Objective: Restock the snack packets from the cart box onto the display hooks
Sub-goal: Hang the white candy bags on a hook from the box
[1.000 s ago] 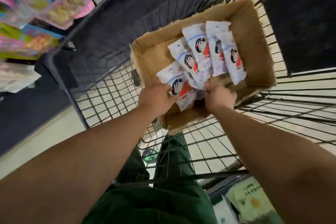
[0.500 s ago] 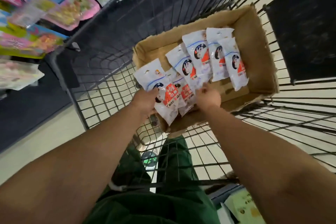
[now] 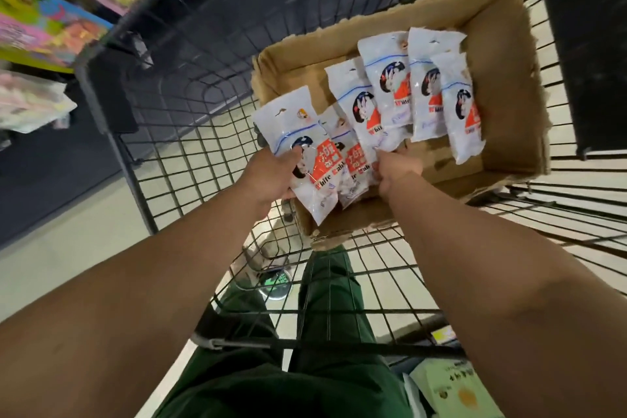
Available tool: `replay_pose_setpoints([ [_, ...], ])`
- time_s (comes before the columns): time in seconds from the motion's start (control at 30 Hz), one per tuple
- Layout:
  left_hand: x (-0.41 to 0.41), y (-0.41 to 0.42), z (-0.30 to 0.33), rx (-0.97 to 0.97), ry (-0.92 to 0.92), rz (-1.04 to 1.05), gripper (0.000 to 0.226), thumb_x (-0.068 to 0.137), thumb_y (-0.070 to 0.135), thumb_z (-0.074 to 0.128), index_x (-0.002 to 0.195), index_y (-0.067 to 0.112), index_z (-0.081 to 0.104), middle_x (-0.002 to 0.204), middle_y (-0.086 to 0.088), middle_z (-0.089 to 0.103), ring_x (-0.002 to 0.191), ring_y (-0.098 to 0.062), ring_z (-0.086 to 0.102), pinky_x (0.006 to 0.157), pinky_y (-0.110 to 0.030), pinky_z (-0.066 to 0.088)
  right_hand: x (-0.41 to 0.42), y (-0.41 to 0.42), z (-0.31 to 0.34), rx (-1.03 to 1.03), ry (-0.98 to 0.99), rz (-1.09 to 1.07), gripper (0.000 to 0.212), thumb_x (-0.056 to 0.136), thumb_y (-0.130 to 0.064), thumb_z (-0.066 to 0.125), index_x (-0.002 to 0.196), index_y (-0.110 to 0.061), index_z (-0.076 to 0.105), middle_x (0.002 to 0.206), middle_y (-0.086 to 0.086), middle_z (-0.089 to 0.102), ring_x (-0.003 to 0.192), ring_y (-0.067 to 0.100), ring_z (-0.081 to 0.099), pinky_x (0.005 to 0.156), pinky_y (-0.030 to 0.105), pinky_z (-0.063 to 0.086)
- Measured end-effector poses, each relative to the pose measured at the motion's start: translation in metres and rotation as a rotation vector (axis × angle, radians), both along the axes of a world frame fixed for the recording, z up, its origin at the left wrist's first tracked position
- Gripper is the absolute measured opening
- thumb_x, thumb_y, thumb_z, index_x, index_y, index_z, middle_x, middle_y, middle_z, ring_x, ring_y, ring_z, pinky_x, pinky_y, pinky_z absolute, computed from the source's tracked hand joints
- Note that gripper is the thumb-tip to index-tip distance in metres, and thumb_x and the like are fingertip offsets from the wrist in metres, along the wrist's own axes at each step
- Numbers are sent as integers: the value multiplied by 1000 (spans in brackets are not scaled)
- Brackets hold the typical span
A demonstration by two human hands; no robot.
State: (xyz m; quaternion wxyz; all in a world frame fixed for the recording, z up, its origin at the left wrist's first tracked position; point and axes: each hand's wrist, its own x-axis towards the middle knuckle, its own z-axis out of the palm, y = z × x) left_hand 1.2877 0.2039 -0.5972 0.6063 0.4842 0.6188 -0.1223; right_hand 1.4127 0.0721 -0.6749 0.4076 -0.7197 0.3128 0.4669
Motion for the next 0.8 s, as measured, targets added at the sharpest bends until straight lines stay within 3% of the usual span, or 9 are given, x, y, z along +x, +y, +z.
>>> replay_pose_setpoints([
  [0.17, 3, -3, 10, -46, 20, 97, 7, 100, 23, 55, 97, 18, 57, 87, -1, 65, 73, -15, 63, 61, -31, 55, -16, -1, 39, 236, 31, -325, 27, 93, 5, 50, 79, -19, 52, 65, 2, 46, 51, 8, 36, 39, 16, 34],
  [0.3, -8, -4, 34, -134, -22, 231, 13, 100, 25, 55, 102, 14, 59, 89, -6, 70, 76, -23, 67, 62, -38, 56, -37, -5, 86, 439, 98, -338, 27, 92, 4, 53, 99, -21, 61, 77, 3, 60, 57, 9, 46, 44, 16, 41],
  [0.43, -45, 7, 69, -247, -159, 367, 17, 94, 23, 64, 104, 10, 67, 92, -12, 77, 79, -29, 74, 66, -46, 60, -67, 4, 137, 591, 122, -191, 27, 95, 2, 50, 100, -22, 61, 67, -2, 64, 54, 7, 47, 47, 15, 41],
  [0.57, -101, 31, 114, -284, -369, 401, 16, 93, 16, 63, 105, 11, 71, 89, -11, 77, 69, -24, 74, 59, -39, 61, -114, 27, 185, 772, 160, -24, 20, 93, 2, 50, 85, -17, 49, 58, -5, 55, 48, 5, 48, 48, 14, 42],
  [0.63, -141, 47, 137, -273, -479, 396, 15, 94, 17, 61, 101, 11, 73, 92, -9, 78, 74, -23, 75, 67, -40, 62, -151, 42, 209, 860, 168, 34, 22, 81, -1, 65, 84, -17, 50, 63, -3, 54, 50, 6, 48, 51, 15, 43],
  [0.7, -188, 68, 158, -231, -548, 428, 28, 90, 20, 66, 116, 11, 71, 109, -10, 75, 95, -26, 74, 85, -46, 58, -196, 60, 233, 964, 191, 133, 37, 59, -7, 86, 84, -13, 59, 67, 0, 57, 51, 7, 50, 53, 17, 46],
  [0.73, -215, 80, 170, -198, -565, 467, 34, 90, 24, 66, 122, 12, 68, 113, -10, 74, 100, -28, 72, 86, -48, 58, -222, 71, 245, 1005, 203, 200, 44, 50, -9, 91, 83, -13, 62, 66, -1, 58, 51, 7, 50, 53, 18, 46],
  [0.8, -272, 105, 196, -106, -587, 534, 43, 94, 47, 59, 122, 16, 68, 110, -7, 75, 95, -26, 73, 71, -43, 60, -274, 96, 269, 1050, 211, 320, 45, 51, -9, 90, 84, -14, 61, 64, -2, 57, 49, 7, 47, 53, 18, 45],
])
